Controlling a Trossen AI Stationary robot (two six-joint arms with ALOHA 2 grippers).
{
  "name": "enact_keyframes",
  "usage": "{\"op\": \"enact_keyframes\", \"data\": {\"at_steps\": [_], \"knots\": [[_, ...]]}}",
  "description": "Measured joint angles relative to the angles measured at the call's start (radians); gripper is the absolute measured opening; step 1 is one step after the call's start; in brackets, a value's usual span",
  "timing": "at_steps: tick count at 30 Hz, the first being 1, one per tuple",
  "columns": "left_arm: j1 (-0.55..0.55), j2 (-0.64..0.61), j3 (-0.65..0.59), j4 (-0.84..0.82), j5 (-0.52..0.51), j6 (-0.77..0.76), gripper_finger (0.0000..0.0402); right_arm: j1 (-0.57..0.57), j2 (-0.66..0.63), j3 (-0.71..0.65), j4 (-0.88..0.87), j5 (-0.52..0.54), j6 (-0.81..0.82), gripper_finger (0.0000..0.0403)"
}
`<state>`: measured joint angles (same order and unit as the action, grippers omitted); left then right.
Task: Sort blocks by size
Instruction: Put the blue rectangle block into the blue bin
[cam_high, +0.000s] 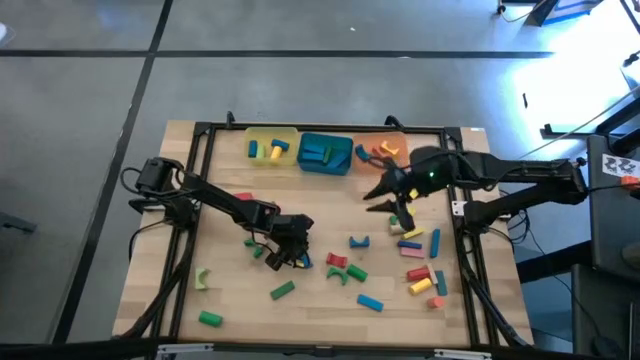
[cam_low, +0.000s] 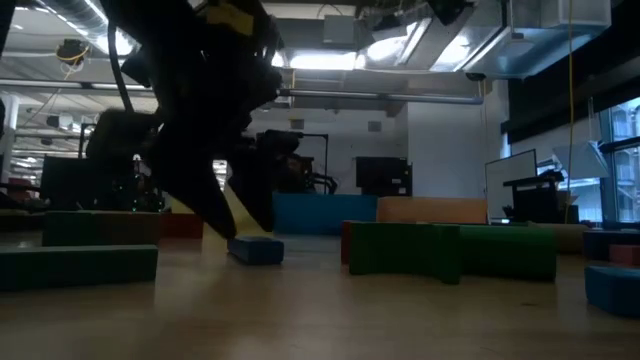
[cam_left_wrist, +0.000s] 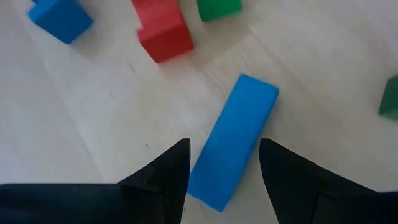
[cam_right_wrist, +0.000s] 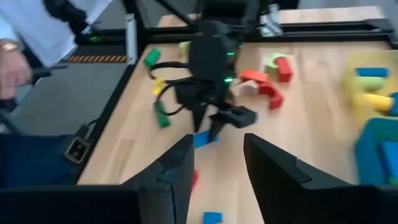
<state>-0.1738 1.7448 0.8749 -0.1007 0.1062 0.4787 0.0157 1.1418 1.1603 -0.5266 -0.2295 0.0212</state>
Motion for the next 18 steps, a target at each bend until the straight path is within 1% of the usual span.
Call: {"op": "enact_keyframes", "data": {"at_steps": [4,8,11,15,18], "knots": [[0.0,0.033,0.0,0.012,0.0,0.043,0.0172,0.059,0.007,0.0,0.001,0.0,0.001,0.0143],[0.0,0.047,0.002,0.016,0.008,0.033,0.0165,0.113,0.008,0.0,-0.001,0.0,0.001,0.0143],[0.006,0.046,0.002,0.013,0.009,-0.006,0.014,0.149,0.008,0.0,-0.017,0.001,0.009,0.0143],[0.025,0.046,0.006,0.017,0.002,-0.091,0.0091,0.191,0.008,0.0,-0.039,0.035,0.089,0.0143],[0.047,0.047,0.011,0.024,-0.009,-0.154,0.0086,0.218,0.008,0.0,-0.061,0.068,0.138,0.0143]]}}
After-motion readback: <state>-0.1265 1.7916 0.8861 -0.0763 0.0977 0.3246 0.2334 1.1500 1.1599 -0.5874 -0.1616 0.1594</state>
